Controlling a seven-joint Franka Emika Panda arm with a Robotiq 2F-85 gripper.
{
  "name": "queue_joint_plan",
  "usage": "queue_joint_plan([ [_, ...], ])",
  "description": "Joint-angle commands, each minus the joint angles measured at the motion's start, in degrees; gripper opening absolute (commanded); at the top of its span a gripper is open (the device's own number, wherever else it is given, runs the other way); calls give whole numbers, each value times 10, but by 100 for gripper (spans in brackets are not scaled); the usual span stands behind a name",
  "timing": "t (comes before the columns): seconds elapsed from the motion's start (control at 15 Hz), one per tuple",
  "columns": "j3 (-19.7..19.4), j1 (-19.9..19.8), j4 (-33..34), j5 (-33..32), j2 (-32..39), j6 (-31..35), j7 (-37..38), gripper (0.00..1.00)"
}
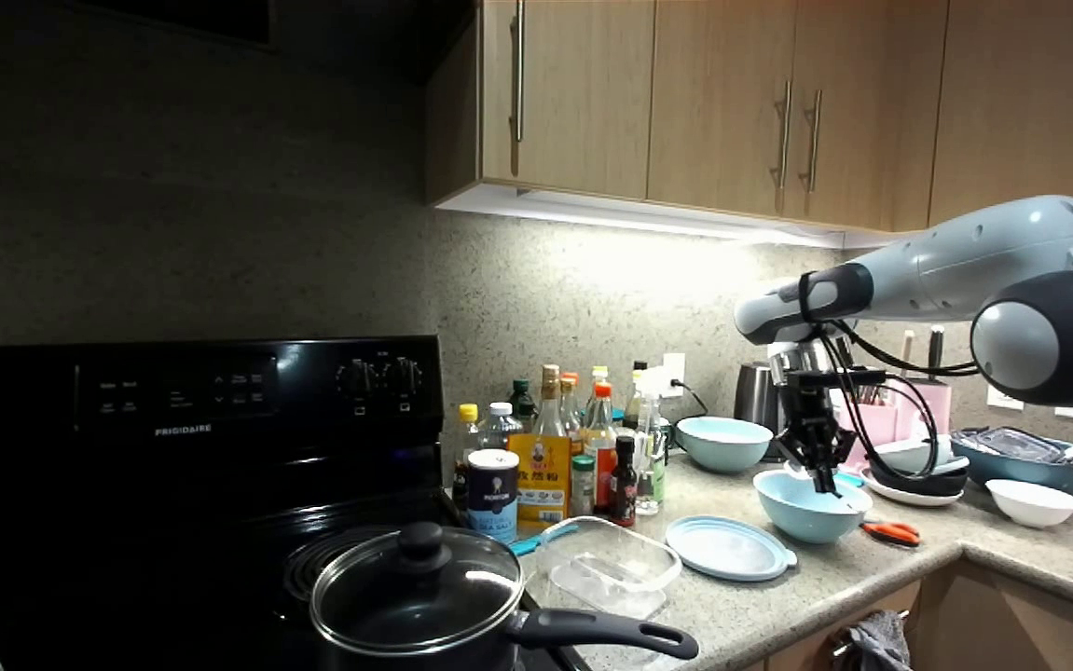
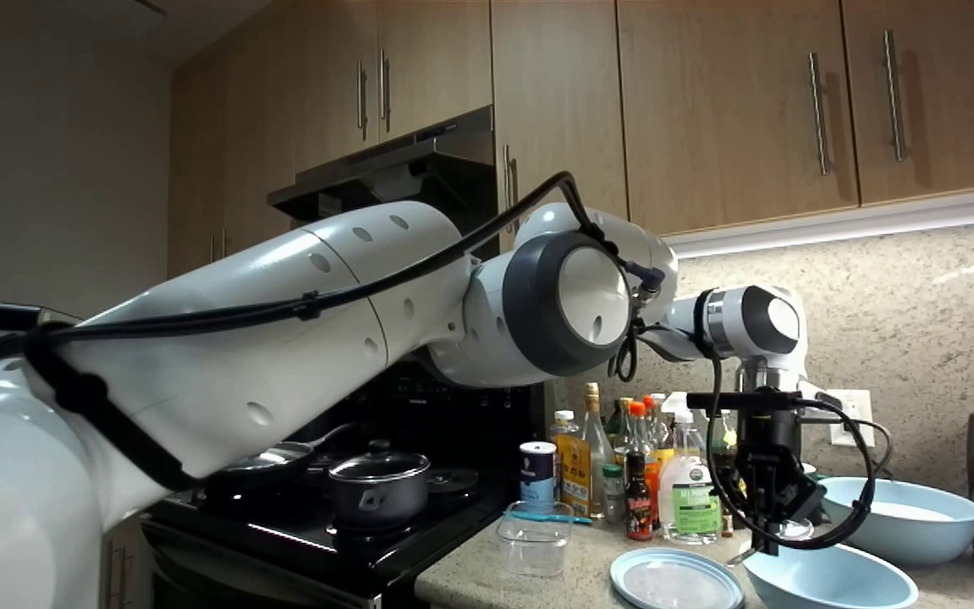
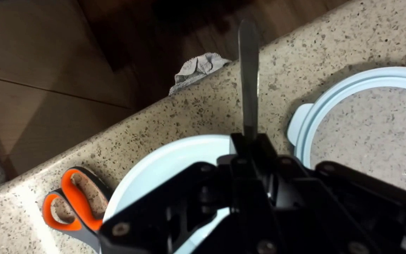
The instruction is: Put the spoon in the blue bowl
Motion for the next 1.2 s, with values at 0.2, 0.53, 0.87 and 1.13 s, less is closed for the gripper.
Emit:
queue_joint_plan([
  [0.2,0,-8,81,1,32,-19,-5,7],
  [0.53,9,-23,168,-6,82,-36,-4,7],
  [0.87,14,-32,220,-8,118,-62,-5,7],
  [1.13,2,-22,158,-3,88,-39,-8,36],
])
